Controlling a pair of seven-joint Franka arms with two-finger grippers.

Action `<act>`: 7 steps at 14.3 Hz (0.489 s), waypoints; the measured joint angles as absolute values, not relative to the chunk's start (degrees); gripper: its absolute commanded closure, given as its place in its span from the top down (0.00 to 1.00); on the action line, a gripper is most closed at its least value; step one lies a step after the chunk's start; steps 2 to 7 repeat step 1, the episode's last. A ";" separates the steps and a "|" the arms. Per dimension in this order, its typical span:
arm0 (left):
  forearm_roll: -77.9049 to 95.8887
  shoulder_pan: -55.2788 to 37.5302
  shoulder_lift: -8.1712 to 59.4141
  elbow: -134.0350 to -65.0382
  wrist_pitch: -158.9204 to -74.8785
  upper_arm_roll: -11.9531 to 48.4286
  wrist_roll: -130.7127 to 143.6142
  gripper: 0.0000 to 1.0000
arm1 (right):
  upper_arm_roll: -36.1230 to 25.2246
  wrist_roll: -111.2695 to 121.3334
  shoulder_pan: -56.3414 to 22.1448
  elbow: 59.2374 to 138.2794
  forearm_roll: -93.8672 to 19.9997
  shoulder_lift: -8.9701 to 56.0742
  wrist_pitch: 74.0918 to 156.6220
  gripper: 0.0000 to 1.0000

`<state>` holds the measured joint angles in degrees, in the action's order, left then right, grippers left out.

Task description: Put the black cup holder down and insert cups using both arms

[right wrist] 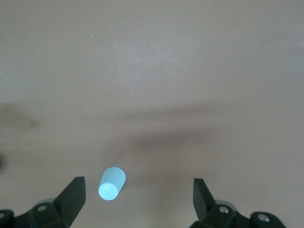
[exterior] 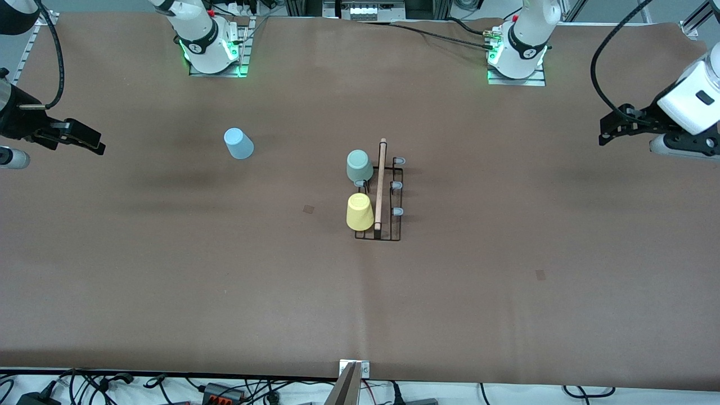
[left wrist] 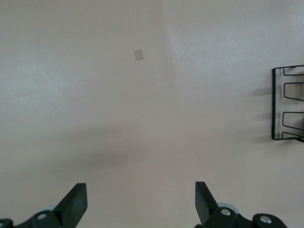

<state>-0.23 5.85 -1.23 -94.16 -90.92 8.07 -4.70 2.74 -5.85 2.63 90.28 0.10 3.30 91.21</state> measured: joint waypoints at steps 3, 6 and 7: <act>-0.23 5.85 -1.68 -94.53 -90.88 8.12 -4.70 1.00 | 2.74 -5.84 2.63 90.28 0.10 3.32 91.21 1.00; -0.23 5.85 -1.68 -94.53 -90.88 8.12 -4.70 1.00 | 2.74 -5.84 2.63 90.28 0.10 3.32 91.21 1.00; -0.23 5.85 -1.68 -94.53 -90.88 8.12 -4.70 1.00 | 2.74 -5.84 2.63 90.28 0.10 3.32 91.21 1.00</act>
